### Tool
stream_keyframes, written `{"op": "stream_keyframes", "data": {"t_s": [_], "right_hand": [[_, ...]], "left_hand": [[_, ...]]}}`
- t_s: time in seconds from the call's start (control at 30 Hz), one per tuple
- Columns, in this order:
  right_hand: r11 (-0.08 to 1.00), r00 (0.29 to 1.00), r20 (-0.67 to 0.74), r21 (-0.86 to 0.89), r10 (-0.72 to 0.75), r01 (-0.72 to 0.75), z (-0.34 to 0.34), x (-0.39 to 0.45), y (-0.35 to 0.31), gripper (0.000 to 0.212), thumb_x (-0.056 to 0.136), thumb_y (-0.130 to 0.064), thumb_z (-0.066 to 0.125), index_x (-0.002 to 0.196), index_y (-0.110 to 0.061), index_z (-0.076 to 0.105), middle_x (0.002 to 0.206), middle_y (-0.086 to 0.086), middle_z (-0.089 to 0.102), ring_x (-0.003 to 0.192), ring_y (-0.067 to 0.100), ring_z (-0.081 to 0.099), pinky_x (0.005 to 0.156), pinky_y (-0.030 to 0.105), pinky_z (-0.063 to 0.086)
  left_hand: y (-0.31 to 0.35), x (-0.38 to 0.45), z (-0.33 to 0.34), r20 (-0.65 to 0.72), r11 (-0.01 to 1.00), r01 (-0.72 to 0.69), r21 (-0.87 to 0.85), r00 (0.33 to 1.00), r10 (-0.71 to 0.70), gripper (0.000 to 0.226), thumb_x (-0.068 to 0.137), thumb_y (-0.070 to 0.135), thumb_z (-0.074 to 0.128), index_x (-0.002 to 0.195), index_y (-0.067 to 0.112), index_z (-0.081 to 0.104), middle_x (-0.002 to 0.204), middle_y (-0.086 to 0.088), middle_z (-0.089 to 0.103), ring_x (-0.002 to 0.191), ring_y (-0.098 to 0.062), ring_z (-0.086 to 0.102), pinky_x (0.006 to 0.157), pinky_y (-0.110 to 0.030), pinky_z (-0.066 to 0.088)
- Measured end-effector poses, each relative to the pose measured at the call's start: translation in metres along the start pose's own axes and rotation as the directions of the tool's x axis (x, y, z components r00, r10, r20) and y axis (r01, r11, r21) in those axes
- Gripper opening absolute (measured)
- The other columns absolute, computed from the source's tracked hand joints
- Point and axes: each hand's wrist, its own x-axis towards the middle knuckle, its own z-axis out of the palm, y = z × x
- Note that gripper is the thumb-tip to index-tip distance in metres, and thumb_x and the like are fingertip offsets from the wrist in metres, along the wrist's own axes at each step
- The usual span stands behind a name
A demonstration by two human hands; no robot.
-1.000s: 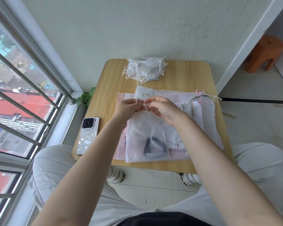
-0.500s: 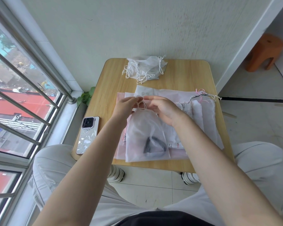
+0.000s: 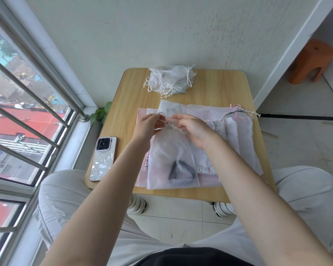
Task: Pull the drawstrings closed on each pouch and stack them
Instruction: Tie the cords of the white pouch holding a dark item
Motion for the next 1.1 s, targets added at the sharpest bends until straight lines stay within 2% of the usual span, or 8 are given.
{"op": "stream_keyframes", "data": {"t_s": [0.23, 0.43, 0.6, 0.77, 0.87, 0.97, 1.03, 1.1], "right_hand": [[0.909, 0.990, -0.093, 0.394, -0.110, 0.138, -0.004, 0.000, -0.010, 0.038, 0.088, -0.005, 0.046, 0.119, -0.017, 0.065, 0.118, -0.001, 0.064, 0.105, 0.016, 0.058, 0.073, 0.026, 0.039], [0.715, 0.994, -0.101, 0.692, -0.041, 0.100, -0.014, -0.007, -0.023, 0.025, 0.088, -0.010, 0.044, 0.094, -0.003, 0.067, 0.069, 0.003, 0.051, 0.063, 0.015, 0.055, 0.067, 0.026, 0.050], [0.992, 0.964, -0.238, 0.000, -0.122, 0.125, -0.014, -0.011, -0.025, 0.026, 0.082, -0.019, 0.051, 0.070, -0.008, 0.071, 0.044, -0.010, 0.034, 0.037, 0.008, 0.027, 0.041, 0.021, 0.018], [0.667, 0.953, -0.014, -0.717, -0.304, 0.202, -0.005, -0.014, -0.028, 0.030, 0.082, -0.030, 0.059, 0.064, -0.009, 0.072, 0.043, -0.010, 0.047, 0.045, 0.006, 0.042, 0.048, 0.017, 0.033], [0.536, 0.984, 0.094, -0.829, -0.153, 0.162, -0.005, -0.012, -0.028, 0.028, 0.081, -0.025, 0.061, 0.064, -0.003, 0.065, 0.042, -0.007, 0.047, 0.054, 0.014, 0.039, 0.053, 0.024, 0.032], [0.447, 0.986, 0.165, -0.882, -0.003, 0.149, -0.007, -0.013, -0.029, 0.034, 0.082, -0.031, 0.068, 0.093, 0.001, 0.070, 0.090, 0.013, 0.070, 0.073, 0.017, 0.053, 0.066, 0.028, 0.041], [0.413, 0.984, 0.178, -0.897, 0.006, 0.160, -0.007, -0.014, -0.030, 0.028, 0.084, -0.033, 0.071, 0.098, -0.008, 0.073, 0.098, 0.008, 0.070, 0.088, 0.018, 0.062, 0.077, 0.030, 0.047], [0.416, 0.982, 0.187, -0.892, -0.010, 0.174, -0.006, -0.013, -0.030, 0.024, 0.085, -0.033, 0.071, 0.098, -0.013, 0.073, 0.099, 0.000, 0.069, 0.093, 0.018, 0.062, 0.079, 0.030, 0.049]], "left_hand": [[-0.005, 0.000, 0.000, -0.024, 0.997, 0.060, -0.054, 0.998, -0.062, 0.027, 0.098, 0.011, 0.050, 0.073, 0.009, 0.060, 0.069, -0.007, 0.064, 0.062, -0.015, 0.062, 0.063, -0.021, 0.049], [-0.006, 0.003, -0.005, -0.058, 0.966, 0.202, -0.158, 0.975, -0.213, 0.038, 0.095, 0.025, 0.057, 0.059, 0.016, 0.050, 0.066, -0.001, 0.062, 0.060, -0.014, 0.059, 0.064, -0.025, 0.044], [-0.005, 0.002, -0.007, -0.113, 0.973, 0.194, -0.129, 0.971, -0.208, 0.028, 0.089, 0.019, 0.057, 0.063, 0.014, 0.051, 0.059, 0.001, 0.053, 0.056, -0.016, 0.047, 0.066, -0.029, 0.041], [-0.007, -0.001, -0.007, -0.218, 0.986, 0.147, 0.072, 0.967, -0.129, 0.026, 0.086, 0.015, 0.053, 0.061, 0.013, 0.048, 0.059, 0.000, 0.048, 0.054, -0.017, 0.042, 0.059, -0.029, 0.038], [-0.007, 0.000, -0.011, -0.239, 0.984, 0.105, 0.142, 0.969, -0.068, 0.027, 0.086, 0.016, 0.053, 0.059, 0.013, 0.050, 0.056, 0.001, 0.048, 0.055, -0.017, 0.044, 0.059, -0.029, 0.040], [-0.002, 0.006, -0.019, -0.289, 0.980, 0.084, 0.179, 0.957, -0.030, 0.024, 0.085, 0.019, 0.053, 0.062, 0.011, 0.055, 0.061, 0.001, 0.053, 0.060, -0.018, 0.047, 0.061, -0.029, 0.040], [-0.002, 0.011, -0.021, -0.353, 0.975, 0.054, 0.213, 0.935, 0.025, 0.010, 0.080, 0.022, 0.053, 0.081, 0.012, 0.056, 0.077, -0.003, 0.053, 0.076, -0.022, 0.047, 0.067, -0.032, 0.040], [-0.004, 0.014, -0.024, -0.379, 0.931, 0.011, 0.365, 0.915, 0.138, 0.038, 0.081, 0.020, 0.058, 0.117, 0.015, 0.052, 0.114, -0.003, 0.052, 0.110, -0.024, 0.045, 0.092, -0.036, 0.040]]}}
